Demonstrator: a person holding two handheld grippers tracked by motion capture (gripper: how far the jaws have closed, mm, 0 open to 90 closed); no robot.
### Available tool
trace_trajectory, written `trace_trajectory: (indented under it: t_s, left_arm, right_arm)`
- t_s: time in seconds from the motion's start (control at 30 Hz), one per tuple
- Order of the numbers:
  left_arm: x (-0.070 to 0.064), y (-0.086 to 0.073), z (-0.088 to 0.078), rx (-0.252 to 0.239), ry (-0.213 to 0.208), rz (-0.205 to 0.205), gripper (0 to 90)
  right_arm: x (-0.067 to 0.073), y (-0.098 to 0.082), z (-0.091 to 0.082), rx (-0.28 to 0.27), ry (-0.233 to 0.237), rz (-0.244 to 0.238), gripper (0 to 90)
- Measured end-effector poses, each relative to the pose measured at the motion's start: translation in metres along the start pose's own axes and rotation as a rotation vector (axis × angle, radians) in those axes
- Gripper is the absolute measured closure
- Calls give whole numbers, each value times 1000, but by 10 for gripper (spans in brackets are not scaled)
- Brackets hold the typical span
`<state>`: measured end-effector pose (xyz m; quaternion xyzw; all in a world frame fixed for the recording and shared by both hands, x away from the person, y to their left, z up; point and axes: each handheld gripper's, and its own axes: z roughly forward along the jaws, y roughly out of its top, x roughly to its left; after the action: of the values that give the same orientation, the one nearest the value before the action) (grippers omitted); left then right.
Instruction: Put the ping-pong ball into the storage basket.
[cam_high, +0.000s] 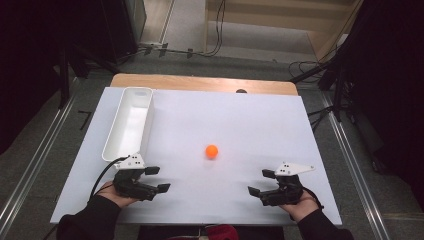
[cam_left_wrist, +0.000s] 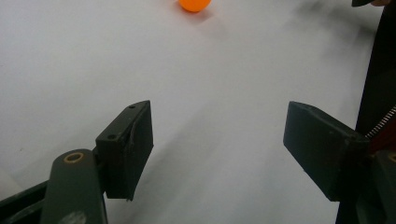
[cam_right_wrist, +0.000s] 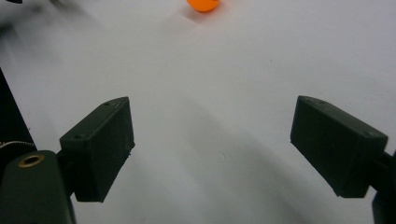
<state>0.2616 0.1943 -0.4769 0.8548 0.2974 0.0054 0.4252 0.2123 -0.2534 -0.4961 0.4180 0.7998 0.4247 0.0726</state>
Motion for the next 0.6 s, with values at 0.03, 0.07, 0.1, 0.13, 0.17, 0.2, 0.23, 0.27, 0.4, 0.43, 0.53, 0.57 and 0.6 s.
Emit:
trace_trajectory:
  t_s: [0.03,0.07,0.1,0.13,0.17,0.2,0.23,0.27,0.4,0.43,0.53,0.57,0.6]
  left_arm:
    - [0,0,0,-2,1,0,247]
    - [0,0,0,-5,1,-2,247]
    - [0,0,-1,-5,3,-1,247]
    - [0,0,-1,-7,3,-3,247]
    - [0,0,-1,-6,4,-4,248]
    - [0,0,-1,-6,4,-4,247]
    - [0,0,0,-5,2,-5,247]
    - [0,0,0,-4,3,-3,247]
    - [0,-1,-1,2,5,-6,248]
    - [0,-1,-1,2,5,-3,248]
    - [-1,-1,-1,-2,5,-4,248]
    - [-1,-1,-1,-2,9,-3,248]
    - [-1,-1,-1,-1,8,-3,248]
  right_arm:
    - [0,0,0,1,2,2,122]
    - [0,0,0,1,2,2,122]
    - [1,0,0,4,7,5,122]
    - [1,0,1,5,6,4,121]
    - [1,0,1,5,6,4,122]
    - [1,0,1,5,6,4,122]
    - [1,0,1,5,5,5,122]
    - [1,0,1,5,5,5,122]
    - [1,1,1,10,4,8,122]
    - [0,1,1,6,2,5,121]
    - [0,0,0,7,-1,1,122]
    - [0,1,0,4,-1,2,122]
    - [0,0,0,4,-2,2,122]
